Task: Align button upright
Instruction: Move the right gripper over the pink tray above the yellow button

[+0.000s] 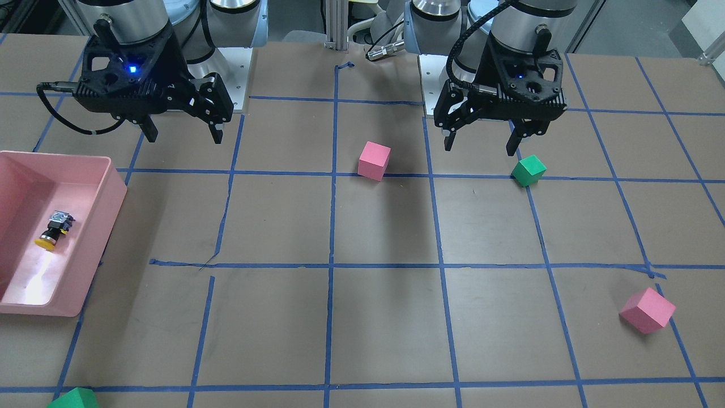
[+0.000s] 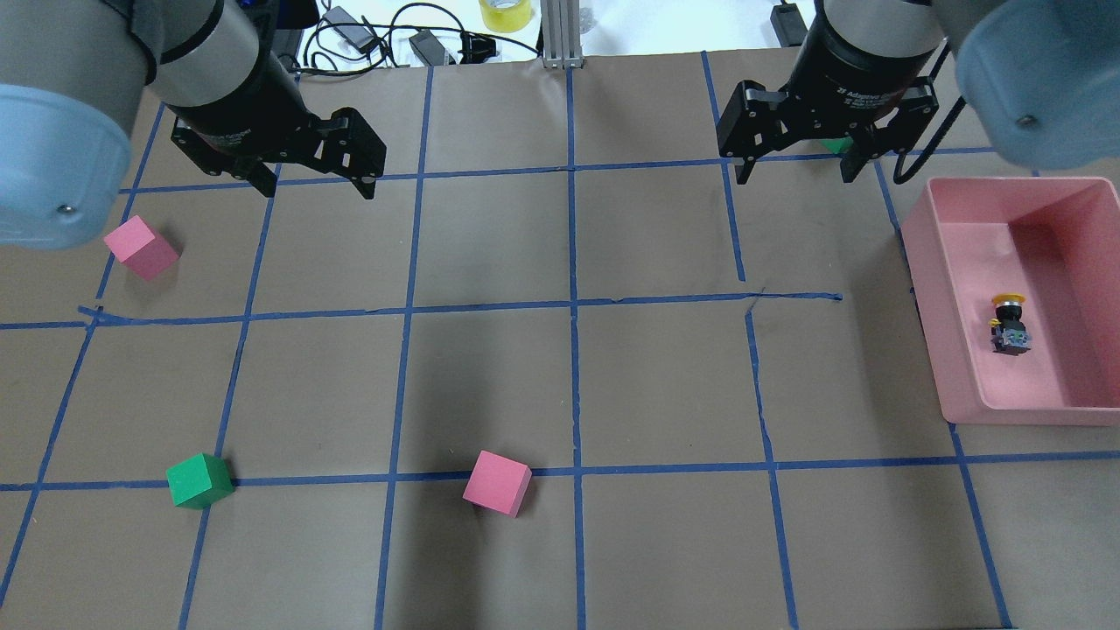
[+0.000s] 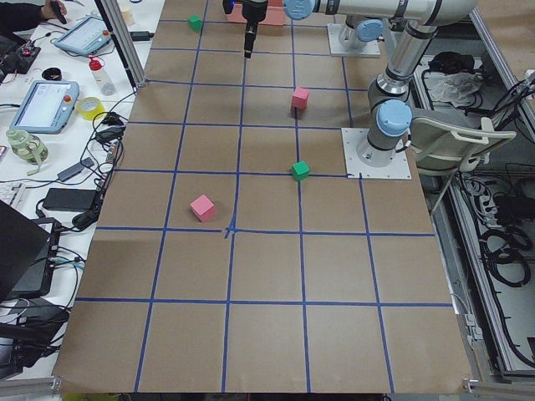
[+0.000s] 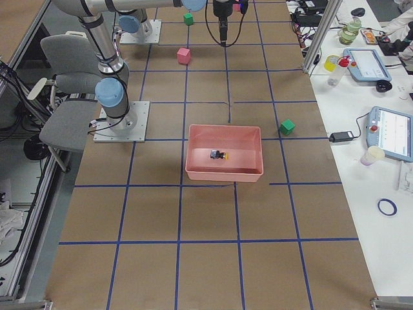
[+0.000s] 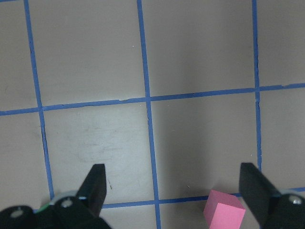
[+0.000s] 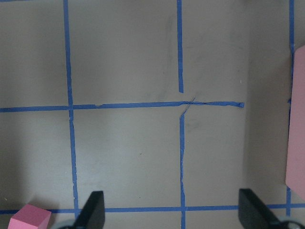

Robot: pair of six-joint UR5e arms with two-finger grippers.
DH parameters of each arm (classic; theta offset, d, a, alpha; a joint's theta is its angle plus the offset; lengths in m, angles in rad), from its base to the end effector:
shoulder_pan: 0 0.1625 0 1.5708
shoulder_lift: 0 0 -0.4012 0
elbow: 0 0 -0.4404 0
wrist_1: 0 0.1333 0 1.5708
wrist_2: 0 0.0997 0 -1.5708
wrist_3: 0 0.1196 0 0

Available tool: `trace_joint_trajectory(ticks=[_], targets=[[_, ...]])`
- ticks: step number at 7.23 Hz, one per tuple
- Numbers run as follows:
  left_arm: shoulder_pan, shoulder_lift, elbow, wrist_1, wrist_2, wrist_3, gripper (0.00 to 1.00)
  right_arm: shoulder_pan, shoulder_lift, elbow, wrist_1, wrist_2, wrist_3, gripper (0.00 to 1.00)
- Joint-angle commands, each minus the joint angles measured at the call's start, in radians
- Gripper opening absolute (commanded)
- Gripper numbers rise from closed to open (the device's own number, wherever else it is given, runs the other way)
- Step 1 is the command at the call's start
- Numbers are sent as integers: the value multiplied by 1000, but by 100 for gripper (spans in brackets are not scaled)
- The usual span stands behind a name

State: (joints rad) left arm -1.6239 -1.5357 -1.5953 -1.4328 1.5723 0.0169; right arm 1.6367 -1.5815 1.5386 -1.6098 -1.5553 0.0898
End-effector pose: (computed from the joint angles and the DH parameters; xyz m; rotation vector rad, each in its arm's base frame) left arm -0.1617 -0.5348 0.4646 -0.1094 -3.1298 0.2331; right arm 0.1707 -0.5348 0.4715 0.0363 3.1171 -0.1255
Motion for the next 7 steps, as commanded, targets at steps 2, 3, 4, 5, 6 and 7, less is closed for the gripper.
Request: trace_joint_trajectory(ticks=[2,3,4,5,6,7], targets=[[1,-1,0,0,0,2,100,2,0,8,-7,3,13,100],[1,0,0,0,2,2,100,2,0,12,-10,-2,13,100],[1,0,0,0,2,2,100,-3,2,14,-16,-2,10,100],[1,0,0,2,2,2,100,-11,2,9,-21,-11,-7,100],[1,0,2,2,0,2,100,-38,5,11,-21,-131,-36,100],[6,3,2,2,5,2,100,-93,18,12,-19,-178,-85,100]])
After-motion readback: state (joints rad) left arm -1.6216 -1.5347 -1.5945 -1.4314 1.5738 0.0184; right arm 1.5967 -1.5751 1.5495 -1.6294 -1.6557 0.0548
